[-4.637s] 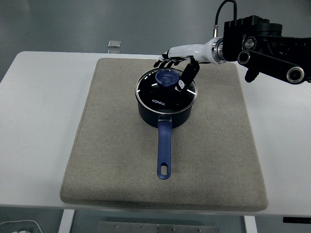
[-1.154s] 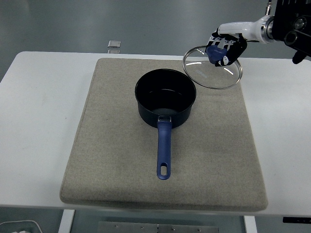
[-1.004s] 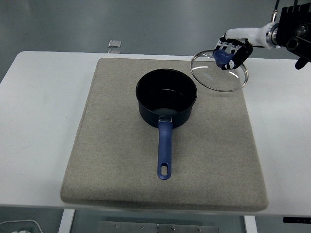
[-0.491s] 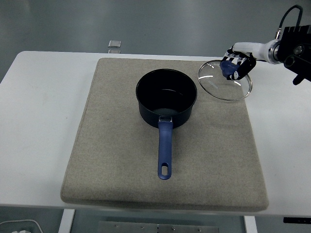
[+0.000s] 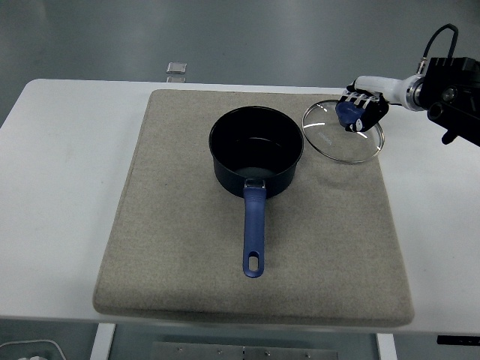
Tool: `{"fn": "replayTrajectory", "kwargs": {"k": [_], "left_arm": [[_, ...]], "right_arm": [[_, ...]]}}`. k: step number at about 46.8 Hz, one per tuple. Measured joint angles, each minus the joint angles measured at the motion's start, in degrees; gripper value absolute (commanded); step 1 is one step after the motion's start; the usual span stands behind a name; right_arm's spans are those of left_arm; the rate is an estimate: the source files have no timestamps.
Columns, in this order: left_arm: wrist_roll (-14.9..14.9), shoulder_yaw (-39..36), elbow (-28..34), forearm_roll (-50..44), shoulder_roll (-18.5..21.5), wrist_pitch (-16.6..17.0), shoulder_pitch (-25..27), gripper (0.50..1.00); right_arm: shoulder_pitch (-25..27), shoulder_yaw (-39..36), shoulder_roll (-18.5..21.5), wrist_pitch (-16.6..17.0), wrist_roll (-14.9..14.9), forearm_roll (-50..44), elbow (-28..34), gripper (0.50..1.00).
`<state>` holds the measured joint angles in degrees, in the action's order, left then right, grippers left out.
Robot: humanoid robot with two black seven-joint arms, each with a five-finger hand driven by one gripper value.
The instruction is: Lift the pot lid and place it to the right of the pot.
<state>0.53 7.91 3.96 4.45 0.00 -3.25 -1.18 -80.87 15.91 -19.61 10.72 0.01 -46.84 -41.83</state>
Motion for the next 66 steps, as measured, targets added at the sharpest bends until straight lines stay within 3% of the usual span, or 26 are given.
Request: {"fn": "replayTrajectory", "kwargs": {"k": [6,21,32,50,66], "left_arm": [[0.0,0.0,0.0,0.0,0.0,0.0,0.0,1.000],[0.0,0.0,0.0,0.0,0.0,0.0,0.0,1.000],[0.0,0.0,0.0,0.0,0.0,0.0,0.0,1.000],[0.0,0.0,0.0,0.0,0.0,0.0,0.0,1.000],[0.0,0.0,0.0,0.0,0.0,0.0,0.0,1.000]], "right_arm": [[-0.2,-0.4,0.0,0.2,0.1,0.1,0.0,0.895],[-1.8,-1.6,-1.0,0.7,0.7,0.6,-0.5,0.917],[0.0,-8.8,-0.7,0.4,0.7,4.6,-0.7,0.917],[6.0,-17.5,0.2,-1.4,0.7,24.6,-0.4,0.915],[12.8,-32.0,1.3,-2.8,0.7,36.1,-0.1,0.915]]}}
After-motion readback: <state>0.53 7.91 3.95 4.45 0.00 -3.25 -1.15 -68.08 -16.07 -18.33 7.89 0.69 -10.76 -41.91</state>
